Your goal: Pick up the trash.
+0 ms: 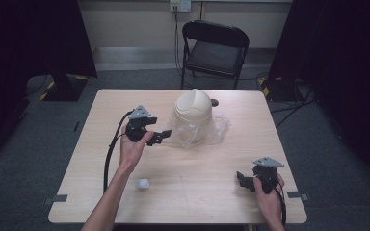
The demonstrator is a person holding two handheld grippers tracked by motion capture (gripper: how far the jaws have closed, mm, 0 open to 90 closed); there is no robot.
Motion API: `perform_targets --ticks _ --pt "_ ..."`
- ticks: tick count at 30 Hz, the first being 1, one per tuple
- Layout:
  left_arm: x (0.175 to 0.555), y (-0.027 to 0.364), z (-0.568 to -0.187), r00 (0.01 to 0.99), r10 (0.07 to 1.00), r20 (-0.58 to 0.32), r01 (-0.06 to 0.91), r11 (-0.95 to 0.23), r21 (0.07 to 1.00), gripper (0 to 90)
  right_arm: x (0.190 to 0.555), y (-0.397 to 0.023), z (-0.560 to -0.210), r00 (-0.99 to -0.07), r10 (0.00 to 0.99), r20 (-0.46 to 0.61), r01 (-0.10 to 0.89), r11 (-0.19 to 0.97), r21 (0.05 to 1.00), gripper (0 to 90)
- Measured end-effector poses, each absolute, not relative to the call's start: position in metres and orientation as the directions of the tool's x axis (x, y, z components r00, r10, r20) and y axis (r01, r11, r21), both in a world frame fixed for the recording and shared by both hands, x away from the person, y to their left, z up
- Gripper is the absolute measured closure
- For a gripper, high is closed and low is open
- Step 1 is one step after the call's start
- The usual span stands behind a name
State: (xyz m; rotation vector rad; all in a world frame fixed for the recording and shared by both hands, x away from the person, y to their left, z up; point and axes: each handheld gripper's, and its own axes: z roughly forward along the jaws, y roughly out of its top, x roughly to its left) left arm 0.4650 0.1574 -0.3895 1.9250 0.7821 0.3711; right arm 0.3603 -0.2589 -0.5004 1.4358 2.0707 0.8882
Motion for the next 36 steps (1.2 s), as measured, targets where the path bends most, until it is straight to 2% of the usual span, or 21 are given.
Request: perform_targets --ticks 4,12,36 --pt "0.478 0.144 -0.382 0.758 0.65 -0.056 0.343 -0.323 0.882 16.7 0.36 -0.259 -0.5 -0.346 0.938 -0.013 0.637 0.245 0.731 9.6" --pt "0.506 0.117 -0.378 0.78 0.621 -0.072 0.343 -0.33 0.879 16.8 0.36 -0.259 -0.5 -0.347 0.938 -0.013 0.637 0.246 0.731 9.5" --pt "0.539 0.086 -0.38 0.832 0.55 -0.074 0.337 -0.396 0.854 16.6 0.361 -0.259 -0.5 -0.348 0.937 -0.013 0.637 0.246 0.731 9.5"
